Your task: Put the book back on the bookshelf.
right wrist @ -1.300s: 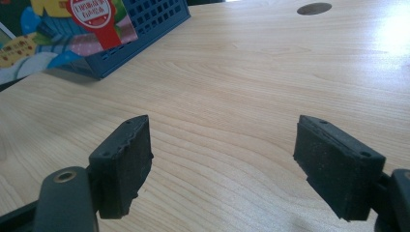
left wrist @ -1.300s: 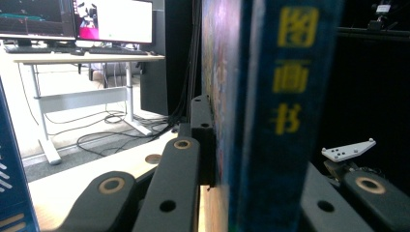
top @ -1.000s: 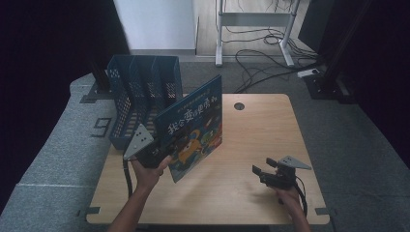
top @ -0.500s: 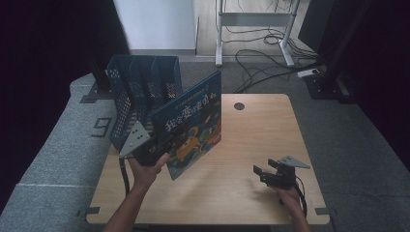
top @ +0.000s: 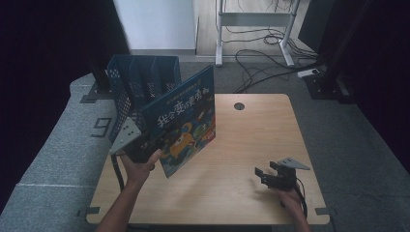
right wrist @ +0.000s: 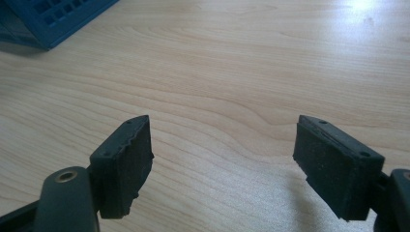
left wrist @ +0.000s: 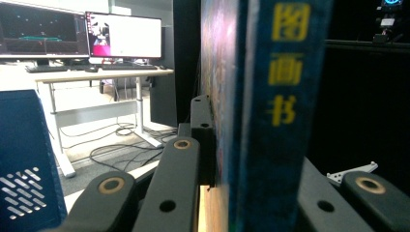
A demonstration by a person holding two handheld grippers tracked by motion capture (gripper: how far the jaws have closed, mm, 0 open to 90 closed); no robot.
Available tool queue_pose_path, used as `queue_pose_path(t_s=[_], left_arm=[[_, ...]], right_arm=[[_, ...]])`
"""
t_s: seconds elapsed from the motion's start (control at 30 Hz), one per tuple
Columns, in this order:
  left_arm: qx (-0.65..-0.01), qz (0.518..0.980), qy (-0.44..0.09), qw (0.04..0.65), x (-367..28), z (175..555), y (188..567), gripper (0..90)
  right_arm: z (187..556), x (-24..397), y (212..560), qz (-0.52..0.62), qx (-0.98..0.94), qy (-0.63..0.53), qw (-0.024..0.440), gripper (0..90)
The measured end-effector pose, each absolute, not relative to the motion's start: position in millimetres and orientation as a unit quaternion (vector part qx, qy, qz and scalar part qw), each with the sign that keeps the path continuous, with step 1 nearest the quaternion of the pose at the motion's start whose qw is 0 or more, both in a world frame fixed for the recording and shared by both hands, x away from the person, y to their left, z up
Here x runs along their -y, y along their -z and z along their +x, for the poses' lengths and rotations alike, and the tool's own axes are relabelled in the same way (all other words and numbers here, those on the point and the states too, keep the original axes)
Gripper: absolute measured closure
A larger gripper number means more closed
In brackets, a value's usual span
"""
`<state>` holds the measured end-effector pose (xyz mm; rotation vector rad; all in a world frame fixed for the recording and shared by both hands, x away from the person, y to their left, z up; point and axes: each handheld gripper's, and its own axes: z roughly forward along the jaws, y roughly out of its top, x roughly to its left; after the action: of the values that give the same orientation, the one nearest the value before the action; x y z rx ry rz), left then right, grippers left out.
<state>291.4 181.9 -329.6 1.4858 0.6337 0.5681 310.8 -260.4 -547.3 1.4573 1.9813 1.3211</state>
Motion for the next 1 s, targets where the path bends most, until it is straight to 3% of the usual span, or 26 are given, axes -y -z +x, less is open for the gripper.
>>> queue_pose_path(t_s=[1.0], left_arm=[[-0.306, 0.628, -0.287, 0.656, -225.9, 284.8, 315.6, 82.1]], right_arm=[[314.6, 259.1, 552.7, 0.518, -0.709, -0.448, 0.172, 21.2]])
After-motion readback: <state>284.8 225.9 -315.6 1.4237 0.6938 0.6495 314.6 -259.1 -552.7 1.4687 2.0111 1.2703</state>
